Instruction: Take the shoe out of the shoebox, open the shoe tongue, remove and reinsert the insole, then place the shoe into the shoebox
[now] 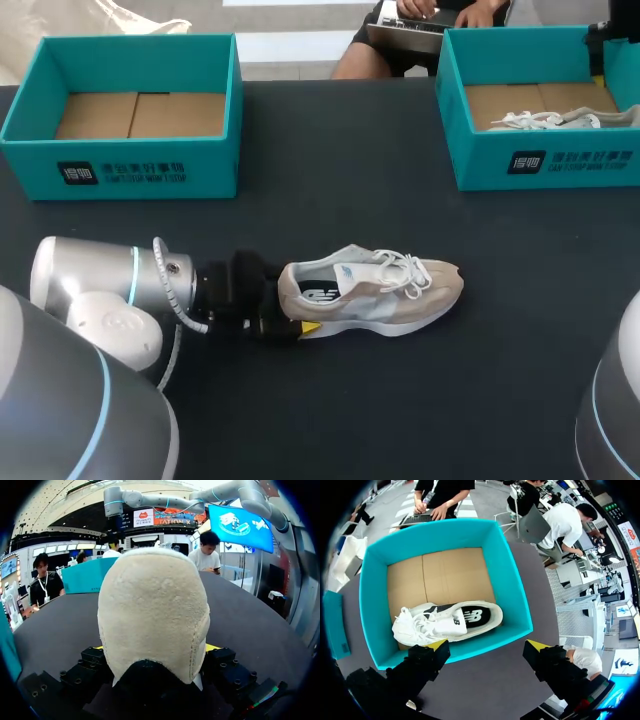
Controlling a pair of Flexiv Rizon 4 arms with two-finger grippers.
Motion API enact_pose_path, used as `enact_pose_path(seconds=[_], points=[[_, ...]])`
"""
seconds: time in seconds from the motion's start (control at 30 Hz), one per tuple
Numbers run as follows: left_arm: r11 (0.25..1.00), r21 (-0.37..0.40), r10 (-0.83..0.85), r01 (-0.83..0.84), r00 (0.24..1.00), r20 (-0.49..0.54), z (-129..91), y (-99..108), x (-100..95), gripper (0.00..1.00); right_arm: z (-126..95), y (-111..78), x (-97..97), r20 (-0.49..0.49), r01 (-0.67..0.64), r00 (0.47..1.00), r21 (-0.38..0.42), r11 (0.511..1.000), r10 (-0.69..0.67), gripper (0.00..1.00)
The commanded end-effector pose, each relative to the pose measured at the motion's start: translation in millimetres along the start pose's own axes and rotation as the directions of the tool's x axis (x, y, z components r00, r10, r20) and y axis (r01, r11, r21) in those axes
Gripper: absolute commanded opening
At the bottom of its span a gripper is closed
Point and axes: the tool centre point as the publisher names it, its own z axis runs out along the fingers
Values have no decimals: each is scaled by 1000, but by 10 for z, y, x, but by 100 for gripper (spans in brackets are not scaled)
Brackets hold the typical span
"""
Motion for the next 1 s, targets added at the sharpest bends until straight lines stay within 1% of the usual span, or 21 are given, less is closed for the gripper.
enact_pose_path(seconds=[0.03, 0.1, 0.17, 0.2, 0.27, 0.37, 0.4, 0.47, 0.53, 0.57, 1.0], points=[[1000, -3, 0, 0, 1000, -1, 5, 13, 3, 0, -53, -227, 205, -28, -5, 1000, -2, 1000, 5, 100], [1000, -3, 0, 0, 1000, -1, 5, 13, 3, 0, -167, -397, 388, -48, -17, 999, 0, 1000, 17, 100], [1000, -3, 0, 0, 1000, -1, 5, 13, 3, 0, -269, -515, 526, -82, -11, 997, -33, 999, 8, 100], [1000, -3, 0, 0, 1000, -1, 5, 13, 3, 0, -356, -609, 629, -98, -14, 995, -46, 999, 10, 100], [1000, -3, 0, 0, 1000, -1, 5, 13, 3, 0, -465, -721, 774, -105, -7, 994, -51, 999, 1, 100], [1000, -3, 0, 0, 1000, -1, 5, 13, 3, 0, -648, -944, 1100, -85, 70, 994, -32, 997, -73, 100], [1000, -3, 0, 0, 1000, -1, 5, 13, 3, 0, -697, -1023, 1208, -98, 87, 991, -40, 995, -90, 100], [1000, -3, 0, 0, 1000, -1, 5, 13, 3, 0, -764, -1179, 1390, -163, 83, 982, -75, 994, -94, 100], [1000, -3, 0, 0, 1000, -1, 5, 13, 3, 0, -802, -1344, 1541, -147, 93, 984, -66, 994, -101, 100], [1000, -3, 0, 0, 1000, -1, 5, 13, 3, 0, -815, -1418, 1605, -180, 110, 976, -80, 991, -123, 100], [1000, -3, 0, 0, 1000, -1, 5, 13, 3, 0, -815, -1418, 1605, -180, 110, 976, -80, 991, -123, 100]])
